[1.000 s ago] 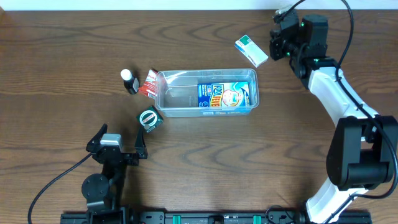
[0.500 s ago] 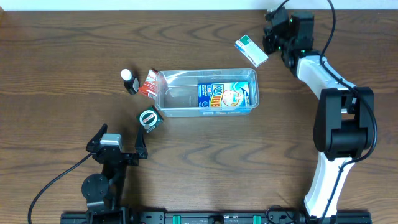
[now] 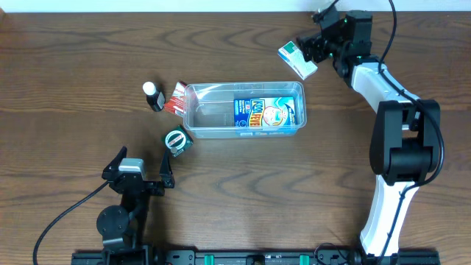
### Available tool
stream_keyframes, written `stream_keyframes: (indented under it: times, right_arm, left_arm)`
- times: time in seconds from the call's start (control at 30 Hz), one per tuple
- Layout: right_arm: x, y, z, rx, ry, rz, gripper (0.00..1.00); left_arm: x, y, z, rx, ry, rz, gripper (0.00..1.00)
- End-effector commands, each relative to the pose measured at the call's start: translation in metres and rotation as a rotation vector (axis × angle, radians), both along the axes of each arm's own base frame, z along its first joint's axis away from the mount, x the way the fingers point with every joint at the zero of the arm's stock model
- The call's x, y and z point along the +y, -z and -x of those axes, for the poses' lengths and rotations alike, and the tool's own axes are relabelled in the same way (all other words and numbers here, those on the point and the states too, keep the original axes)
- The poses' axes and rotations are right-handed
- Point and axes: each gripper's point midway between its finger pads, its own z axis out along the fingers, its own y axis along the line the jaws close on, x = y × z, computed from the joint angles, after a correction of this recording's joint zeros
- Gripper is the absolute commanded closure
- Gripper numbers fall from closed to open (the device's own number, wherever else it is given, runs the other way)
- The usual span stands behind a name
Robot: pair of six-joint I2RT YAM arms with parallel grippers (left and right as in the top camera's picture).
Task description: Pack container
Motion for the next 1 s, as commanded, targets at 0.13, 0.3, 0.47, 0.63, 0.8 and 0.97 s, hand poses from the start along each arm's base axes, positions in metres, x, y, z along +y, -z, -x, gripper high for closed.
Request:
stream_keyframes:
  times: [0.13,0.3,0.47,0.63,0.8,0.97]
  right_arm:
    - [0.006,0.015,0.011,0.052,-0.097,-0.038,0.1]
    - [0.008,0.026,0.016,0.091,-0.106,-0.031,0.1]
    - [0.011,0.046,0.021,0.132,-0.116,-0.024,0.12]
    - [0.018,0.056,0.024,0.151,-0.129,-0.022,0.14]
    - [0.03,0.064,0.028,0.16,-0.157,-0.003,0.14]
    - [0.034,0.083,0.034,0.202,-0.158,0.033,0.15]
  left_arm:
    - [-0.002,0.015,0.0,0.044,0.009,0.011,0.02]
    - [-0.002,0.015,0.0,0.044,0.009,0.011,0.02]
    - [-0.002,0.015,0.0,0.044,0.009,0.011,0.02]
    - [-0.002,0.015,0.0,0.044,0.009,0.011,0.02]
    - [-0.002,0.015,0.0,0.044,0.009,0.011,0.02]
    - [-0.002,0.015,0.0,0.044,0.009,0.011,0.02]
